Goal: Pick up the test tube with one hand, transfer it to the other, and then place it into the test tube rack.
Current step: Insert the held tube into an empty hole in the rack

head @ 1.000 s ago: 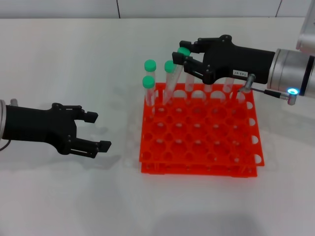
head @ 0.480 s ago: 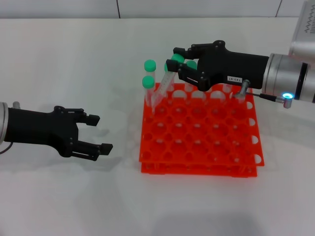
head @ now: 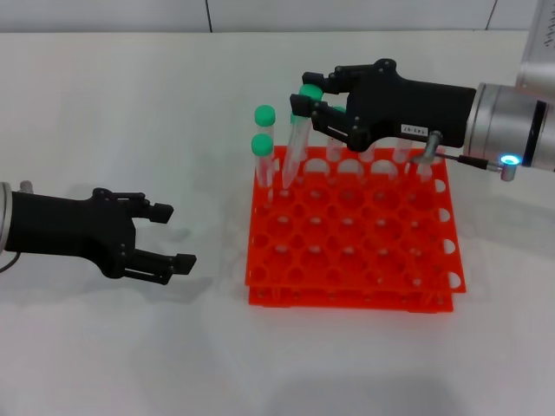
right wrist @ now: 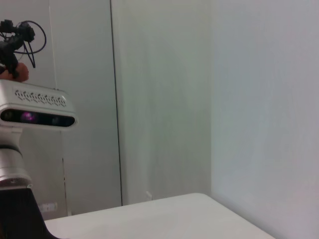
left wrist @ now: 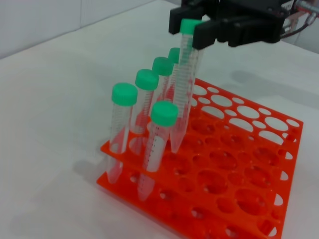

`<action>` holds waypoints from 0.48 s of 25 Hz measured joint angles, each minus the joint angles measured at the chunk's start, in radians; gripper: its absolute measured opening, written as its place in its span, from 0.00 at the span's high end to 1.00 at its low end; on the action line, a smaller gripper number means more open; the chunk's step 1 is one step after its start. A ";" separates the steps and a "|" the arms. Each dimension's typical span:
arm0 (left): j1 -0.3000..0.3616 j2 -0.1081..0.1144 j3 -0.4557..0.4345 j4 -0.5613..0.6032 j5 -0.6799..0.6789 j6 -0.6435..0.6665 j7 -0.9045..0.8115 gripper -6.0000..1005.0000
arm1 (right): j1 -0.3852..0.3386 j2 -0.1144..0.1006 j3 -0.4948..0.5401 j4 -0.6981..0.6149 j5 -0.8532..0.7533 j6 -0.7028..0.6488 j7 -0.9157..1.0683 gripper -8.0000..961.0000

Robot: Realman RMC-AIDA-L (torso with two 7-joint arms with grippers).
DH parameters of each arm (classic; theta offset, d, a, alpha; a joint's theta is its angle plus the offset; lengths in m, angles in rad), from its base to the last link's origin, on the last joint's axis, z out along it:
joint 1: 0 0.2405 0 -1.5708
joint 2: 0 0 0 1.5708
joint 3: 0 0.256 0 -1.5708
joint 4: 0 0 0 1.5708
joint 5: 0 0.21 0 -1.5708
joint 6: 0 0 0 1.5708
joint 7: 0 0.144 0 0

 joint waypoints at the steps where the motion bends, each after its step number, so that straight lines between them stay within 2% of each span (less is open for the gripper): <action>1: 0.000 0.000 0.000 0.000 0.001 0.000 0.000 0.12 | -0.001 -0.001 0.000 -0.005 0.000 -0.001 0.000 0.70; 12: 0.001 0.001 0.000 0.001 0.000 0.001 0.000 0.12 | 0.000 -0.003 0.002 -0.012 -0.001 0.003 -0.002 0.71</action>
